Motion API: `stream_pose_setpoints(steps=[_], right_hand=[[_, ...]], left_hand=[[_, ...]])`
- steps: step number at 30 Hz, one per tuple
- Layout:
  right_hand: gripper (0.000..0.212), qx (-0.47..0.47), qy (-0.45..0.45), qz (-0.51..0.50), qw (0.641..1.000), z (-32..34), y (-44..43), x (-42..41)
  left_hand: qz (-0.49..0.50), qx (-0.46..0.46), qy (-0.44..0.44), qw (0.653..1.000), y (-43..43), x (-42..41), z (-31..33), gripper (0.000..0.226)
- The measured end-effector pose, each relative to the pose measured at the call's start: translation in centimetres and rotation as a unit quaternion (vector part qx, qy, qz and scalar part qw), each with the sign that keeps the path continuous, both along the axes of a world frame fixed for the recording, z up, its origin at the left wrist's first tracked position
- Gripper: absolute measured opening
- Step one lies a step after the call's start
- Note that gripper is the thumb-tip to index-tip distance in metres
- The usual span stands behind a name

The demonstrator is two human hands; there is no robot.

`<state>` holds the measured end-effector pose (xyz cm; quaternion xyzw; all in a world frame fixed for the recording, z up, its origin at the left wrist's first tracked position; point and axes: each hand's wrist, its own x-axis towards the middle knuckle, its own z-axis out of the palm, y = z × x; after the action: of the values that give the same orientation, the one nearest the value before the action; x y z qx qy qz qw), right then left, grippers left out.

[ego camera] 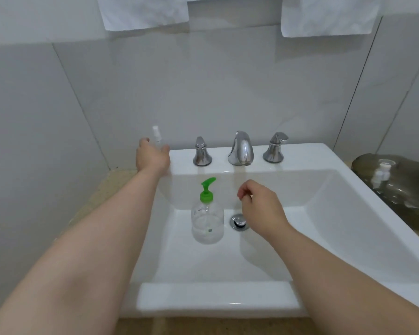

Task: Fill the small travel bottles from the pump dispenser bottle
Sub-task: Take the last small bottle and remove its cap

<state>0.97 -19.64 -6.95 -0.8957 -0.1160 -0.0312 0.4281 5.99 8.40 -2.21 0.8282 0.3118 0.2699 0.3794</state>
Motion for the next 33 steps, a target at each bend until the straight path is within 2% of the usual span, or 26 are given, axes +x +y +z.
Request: stream_pose_setpoints(steps=[3,10,14,17,21,25,28,31,33], right_hand=[[0.027,0.022,-0.016,0.011,1.0,-0.1,0.0,0.0],[0.026,0.035,-0.012,0.013,0.999,-0.2,0.0,0.1],[0.026,0.033,0.001,-0.002,0.999,0.0,-0.3,0.2],[0.026,0.03,0.01,-0.014,0.999,0.2,-0.6,0.2],[0.025,0.033,0.034,-0.025,0.999,0.3,-0.9,0.1],[0.017,0.122,0.066,-0.048,0.989,0.9,-1.9,-0.6],[0.037,0.173,0.094,-0.04,0.98,2.6,-2.4,-1.5],[0.064,0.272,0.211,-0.018,0.939,4.5,-3.5,-2.8],[0.075,0.285,0.279,0.013,0.917,4.8,-5.0,-3.2]], left_hand=[[0.003,0.017,0.013,1.0,0.1,0.9,-0.8,0.067],[0.012,0.051,0.044,0.998,0.4,2.3,-1.8,0.039],[0.021,0.044,-0.003,0.999,-0.2,1.0,-1.4,0.034],[0.031,0.033,-0.07,0.996,-2.1,-2.0,-0.9,0.041],[-0.026,0.062,-0.113,0.991,-4.7,-6.7,-1.0,0.039],[-0.117,0.105,-0.111,0.981,-7.4,-11.7,-0.2,0.026],[-0.199,0.142,-0.082,0.966,-9.8,-14.2,-0.4,0.027],[-0.25,0.163,-0.053,0.953,-12.9,-15.9,-1.0,0.035],[-0.274,0.156,-0.027,0.949,-15.1,-16.5,-1.6,0.035]])
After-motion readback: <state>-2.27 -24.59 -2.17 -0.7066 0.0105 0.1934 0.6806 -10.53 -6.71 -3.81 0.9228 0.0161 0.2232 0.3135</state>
